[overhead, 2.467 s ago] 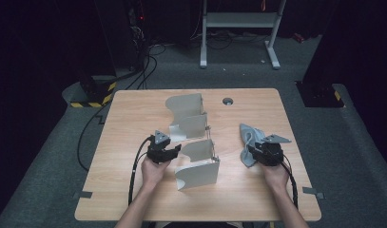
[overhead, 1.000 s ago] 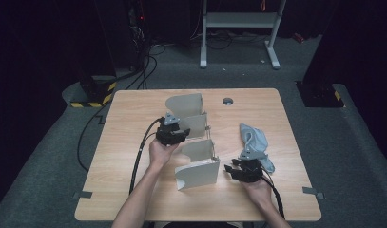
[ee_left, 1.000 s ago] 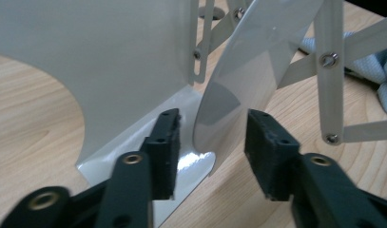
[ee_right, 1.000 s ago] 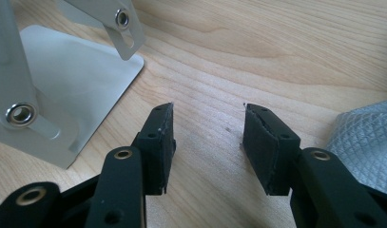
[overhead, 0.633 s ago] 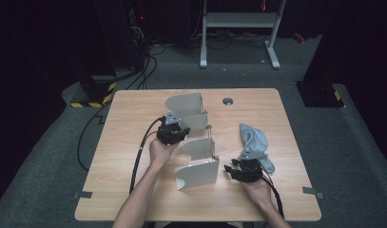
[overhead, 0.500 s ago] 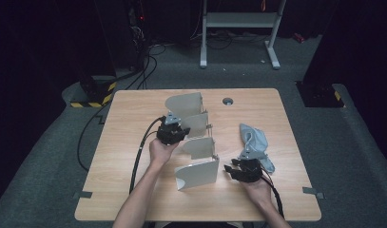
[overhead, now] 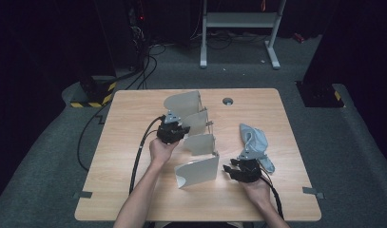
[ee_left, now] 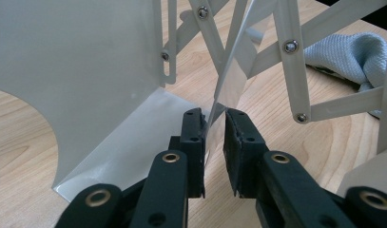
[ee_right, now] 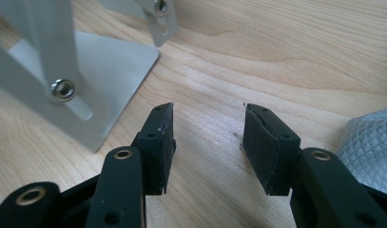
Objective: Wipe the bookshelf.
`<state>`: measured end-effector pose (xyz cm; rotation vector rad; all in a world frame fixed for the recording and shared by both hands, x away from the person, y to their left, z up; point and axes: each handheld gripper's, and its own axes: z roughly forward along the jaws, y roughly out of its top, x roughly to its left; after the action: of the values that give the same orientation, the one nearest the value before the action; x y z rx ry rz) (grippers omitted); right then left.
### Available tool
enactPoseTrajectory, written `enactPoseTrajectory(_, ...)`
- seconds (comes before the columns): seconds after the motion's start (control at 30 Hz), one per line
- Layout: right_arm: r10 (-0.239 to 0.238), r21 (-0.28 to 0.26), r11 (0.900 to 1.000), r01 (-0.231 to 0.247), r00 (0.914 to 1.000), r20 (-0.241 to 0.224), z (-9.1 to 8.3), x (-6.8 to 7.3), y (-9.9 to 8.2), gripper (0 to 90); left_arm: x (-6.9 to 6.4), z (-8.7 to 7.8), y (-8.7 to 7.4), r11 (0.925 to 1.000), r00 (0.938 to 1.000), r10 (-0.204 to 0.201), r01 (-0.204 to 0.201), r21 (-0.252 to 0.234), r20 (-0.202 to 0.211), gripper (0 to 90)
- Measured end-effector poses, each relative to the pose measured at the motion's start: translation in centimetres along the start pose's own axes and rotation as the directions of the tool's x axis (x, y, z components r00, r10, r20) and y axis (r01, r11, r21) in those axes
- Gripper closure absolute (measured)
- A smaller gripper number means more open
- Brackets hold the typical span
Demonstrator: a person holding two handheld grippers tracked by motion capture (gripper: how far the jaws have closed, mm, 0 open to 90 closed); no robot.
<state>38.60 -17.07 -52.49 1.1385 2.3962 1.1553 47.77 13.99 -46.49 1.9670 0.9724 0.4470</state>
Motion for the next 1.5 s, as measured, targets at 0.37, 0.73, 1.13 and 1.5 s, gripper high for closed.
enactPoseTrajectory(0.37, -0.004, -0.019, 0.9998, 0.004, 1.0, -0.007, -0.3, 0.0, 0.1, 54.3, 0.0, 0.3, 0.4, 0.9996, 0.9996, -0.028, 0.028, -0.002, 0.01, 82.1)
enactPoseTrajectory(0.73, -0.008, -0.025, 0.9997, 0.008, 0.9999, -0.014, -0.3, 0.1, 0.1, 54.1, -0.1, 0.5, 0.5, 0.9994, 0.9994, -0.033, 0.033, -0.004, 0.008, 83.8)
enactPoseTrajectory(1.13, -0.007, -0.059, 0.9982, 0.007, 1.0, 0.005, -0.6, 0.2, 0.3, 52.4, -0.3, 0.9, 0.8, 0.9989, 0.9989, -0.046, 0.046, -0.003, 0.005, 85.7)
enactPoseTrajectory(1.5, 0.009, -0.05, 0.9987, -0.008, 0.9997, 0.021, -1.3, -0.2, -0.2, 51.7, -0.3, 1.1, 1.0, 0.9967, 0.9967, -0.081, 0.08, -0.008, -0.014, 86.0)
